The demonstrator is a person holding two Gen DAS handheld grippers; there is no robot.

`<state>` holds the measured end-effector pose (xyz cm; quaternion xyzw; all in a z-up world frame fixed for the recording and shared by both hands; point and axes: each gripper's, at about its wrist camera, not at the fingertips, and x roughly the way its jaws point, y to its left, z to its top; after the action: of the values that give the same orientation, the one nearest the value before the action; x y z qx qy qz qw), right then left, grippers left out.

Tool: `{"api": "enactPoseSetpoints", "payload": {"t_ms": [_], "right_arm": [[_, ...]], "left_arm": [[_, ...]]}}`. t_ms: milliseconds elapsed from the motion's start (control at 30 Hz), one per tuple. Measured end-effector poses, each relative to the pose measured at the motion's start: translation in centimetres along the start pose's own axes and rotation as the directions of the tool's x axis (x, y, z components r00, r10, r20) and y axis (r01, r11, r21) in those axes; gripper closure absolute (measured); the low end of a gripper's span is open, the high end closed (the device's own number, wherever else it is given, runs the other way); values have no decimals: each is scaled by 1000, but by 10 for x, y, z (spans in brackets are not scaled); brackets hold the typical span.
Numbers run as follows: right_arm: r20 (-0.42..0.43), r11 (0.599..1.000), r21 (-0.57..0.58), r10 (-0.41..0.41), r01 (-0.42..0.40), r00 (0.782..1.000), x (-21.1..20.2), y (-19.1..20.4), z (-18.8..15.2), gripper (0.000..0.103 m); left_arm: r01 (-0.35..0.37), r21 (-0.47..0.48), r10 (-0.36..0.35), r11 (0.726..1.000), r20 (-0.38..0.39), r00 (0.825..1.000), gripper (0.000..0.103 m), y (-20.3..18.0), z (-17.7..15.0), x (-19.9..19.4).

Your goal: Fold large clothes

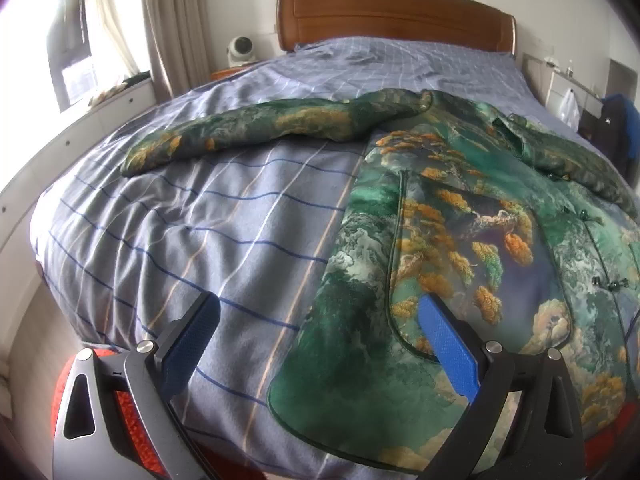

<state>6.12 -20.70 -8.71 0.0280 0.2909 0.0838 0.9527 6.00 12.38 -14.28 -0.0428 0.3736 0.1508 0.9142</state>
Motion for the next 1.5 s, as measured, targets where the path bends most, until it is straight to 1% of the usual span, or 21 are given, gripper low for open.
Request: {"api": "enactPoseSetpoints", "payload": {"t_ms": [533, 1300, 1433, 1500], "right_arm": [[19, 999, -40, -6, 7, 1000, -4, 9, 0, 20], [19, 999, -49, -5, 6, 1000, -6, 11, 0, 20], [22, 998, -56, -5, 6, 1000, -9, 14, -1, 20], [23, 998, -60, -6, 7, 1000, -10, 15, -2, 20]], "left_arm": [[0, 2, 0, 1000, -4, 1000, 3, 0, -1, 0], [2, 19, -2, 1000, -3, 1000, 3, -1, -3, -3], [15, 20, -15, 1000, -11, 1000, 3, -2, -2, -6], [50, 7, -50, 999, -41, 998, 3, -1, 1, -7]]}}
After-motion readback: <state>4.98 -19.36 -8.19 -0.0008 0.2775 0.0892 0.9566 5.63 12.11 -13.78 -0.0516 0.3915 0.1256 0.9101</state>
